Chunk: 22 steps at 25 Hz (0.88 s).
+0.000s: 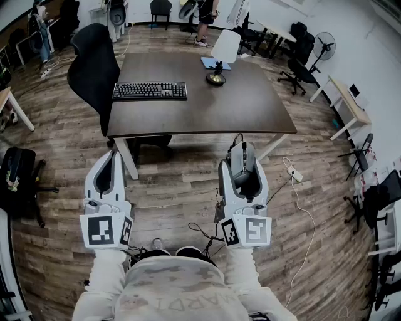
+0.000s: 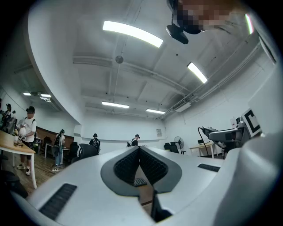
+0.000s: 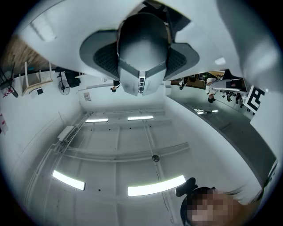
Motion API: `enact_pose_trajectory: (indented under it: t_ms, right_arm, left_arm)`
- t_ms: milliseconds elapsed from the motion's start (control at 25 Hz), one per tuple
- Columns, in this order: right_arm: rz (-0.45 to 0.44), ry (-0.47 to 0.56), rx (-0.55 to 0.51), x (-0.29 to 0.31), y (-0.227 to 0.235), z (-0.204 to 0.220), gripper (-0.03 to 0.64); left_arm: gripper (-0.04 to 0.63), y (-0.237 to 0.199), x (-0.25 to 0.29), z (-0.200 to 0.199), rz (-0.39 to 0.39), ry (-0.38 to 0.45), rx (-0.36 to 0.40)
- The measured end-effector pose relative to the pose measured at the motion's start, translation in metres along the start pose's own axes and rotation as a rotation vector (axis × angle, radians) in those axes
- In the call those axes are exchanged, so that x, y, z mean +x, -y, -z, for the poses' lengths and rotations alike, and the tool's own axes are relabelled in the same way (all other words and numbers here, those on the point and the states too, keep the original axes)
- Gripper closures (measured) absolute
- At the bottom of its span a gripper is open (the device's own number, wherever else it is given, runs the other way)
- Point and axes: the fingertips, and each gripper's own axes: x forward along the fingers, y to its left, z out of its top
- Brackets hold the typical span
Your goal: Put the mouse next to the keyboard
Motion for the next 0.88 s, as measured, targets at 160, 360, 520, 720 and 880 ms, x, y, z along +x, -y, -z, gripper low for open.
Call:
enact_pose_trajectory:
  t_ms: [160,360,520,720,880]
  right_arm:
    - [0.003,0.002,-0.006,0.005,-0.002,0.002,0.308]
    - [0.011,0.003,-0.015,0.013,-0.007,0.006,0.308]
    - [0.022,0.009,0.004,0.019,-0.013,0.009,0.308]
    - [0.045,0.029,0.014,0.020,-0.017,0.016,0.308]
    - [0.069,0.028,0.007,0.025,-0.018,0.021,0.308]
  left_arm:
    - [0.588,-0.005,0.004,0.001,0.001,0.005,0.000]
    - [0.588,-0.014,0.011,0.004,0.008,0.010,-0.001]
    - [0.589,-0.025,0.017,0.005,0.020,0.014,-0.004]
    - [0.588,-0.036,0.021,0.008,0.042,0.018,-0.004]
    - [0.588,-0.041,0.028,0.014,0.058,0.018,-0.002]
